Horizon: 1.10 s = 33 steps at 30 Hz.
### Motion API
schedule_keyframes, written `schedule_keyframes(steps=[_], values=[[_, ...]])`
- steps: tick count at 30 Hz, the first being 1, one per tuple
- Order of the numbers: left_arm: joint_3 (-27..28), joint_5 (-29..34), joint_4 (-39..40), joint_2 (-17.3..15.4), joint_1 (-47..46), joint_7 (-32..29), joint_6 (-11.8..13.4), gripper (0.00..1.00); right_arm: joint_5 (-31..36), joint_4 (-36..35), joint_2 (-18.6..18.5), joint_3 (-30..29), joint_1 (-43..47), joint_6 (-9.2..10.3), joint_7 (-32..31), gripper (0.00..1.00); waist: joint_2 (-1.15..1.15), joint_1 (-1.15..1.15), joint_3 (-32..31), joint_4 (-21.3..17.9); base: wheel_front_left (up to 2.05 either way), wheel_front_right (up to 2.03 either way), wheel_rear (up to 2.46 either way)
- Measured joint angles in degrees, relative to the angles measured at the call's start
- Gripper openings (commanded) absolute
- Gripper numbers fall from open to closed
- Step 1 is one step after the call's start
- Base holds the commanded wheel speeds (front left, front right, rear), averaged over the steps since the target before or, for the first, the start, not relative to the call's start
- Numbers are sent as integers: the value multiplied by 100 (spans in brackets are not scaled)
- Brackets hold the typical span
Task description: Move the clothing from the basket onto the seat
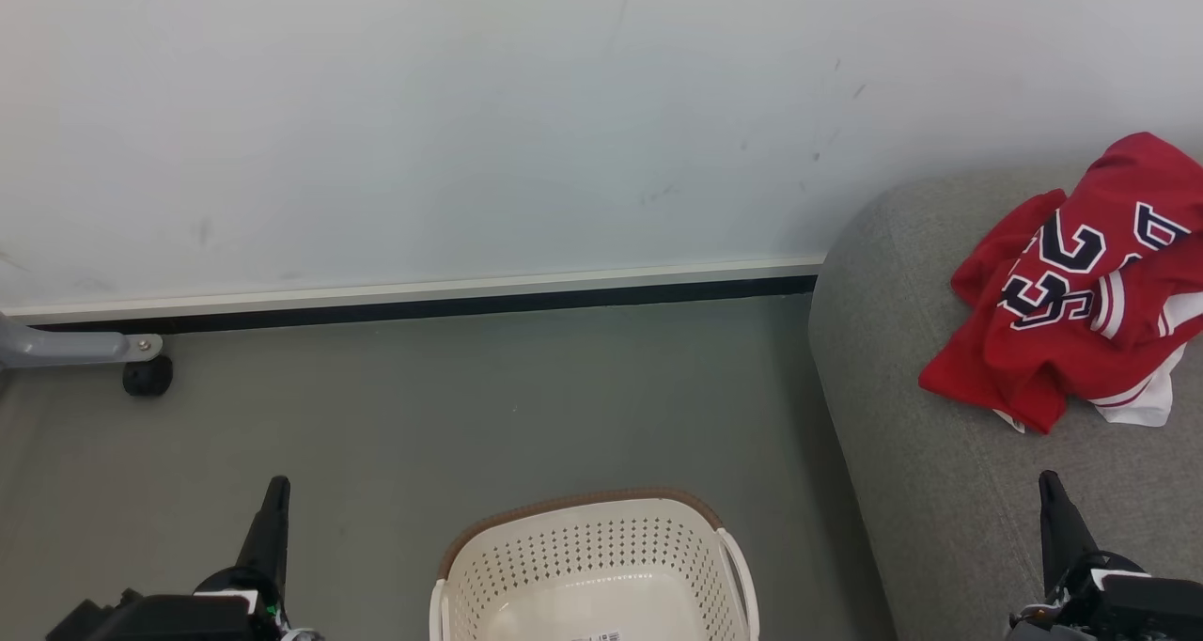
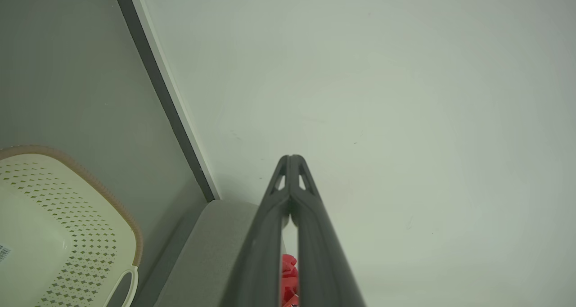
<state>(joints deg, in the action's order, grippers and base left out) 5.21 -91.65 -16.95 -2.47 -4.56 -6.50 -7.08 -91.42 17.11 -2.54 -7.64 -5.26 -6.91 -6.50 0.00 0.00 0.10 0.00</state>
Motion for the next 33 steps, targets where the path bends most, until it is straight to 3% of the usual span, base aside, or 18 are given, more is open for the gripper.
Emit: schedule_keyframes(steps=[33], values=[[0, -3, 0, 0, 0, 0, 0, 0, -1, 1, 1, 1, 0, 0, 0, 0, 0, 0, 0, 0, 0, 0, 0]])
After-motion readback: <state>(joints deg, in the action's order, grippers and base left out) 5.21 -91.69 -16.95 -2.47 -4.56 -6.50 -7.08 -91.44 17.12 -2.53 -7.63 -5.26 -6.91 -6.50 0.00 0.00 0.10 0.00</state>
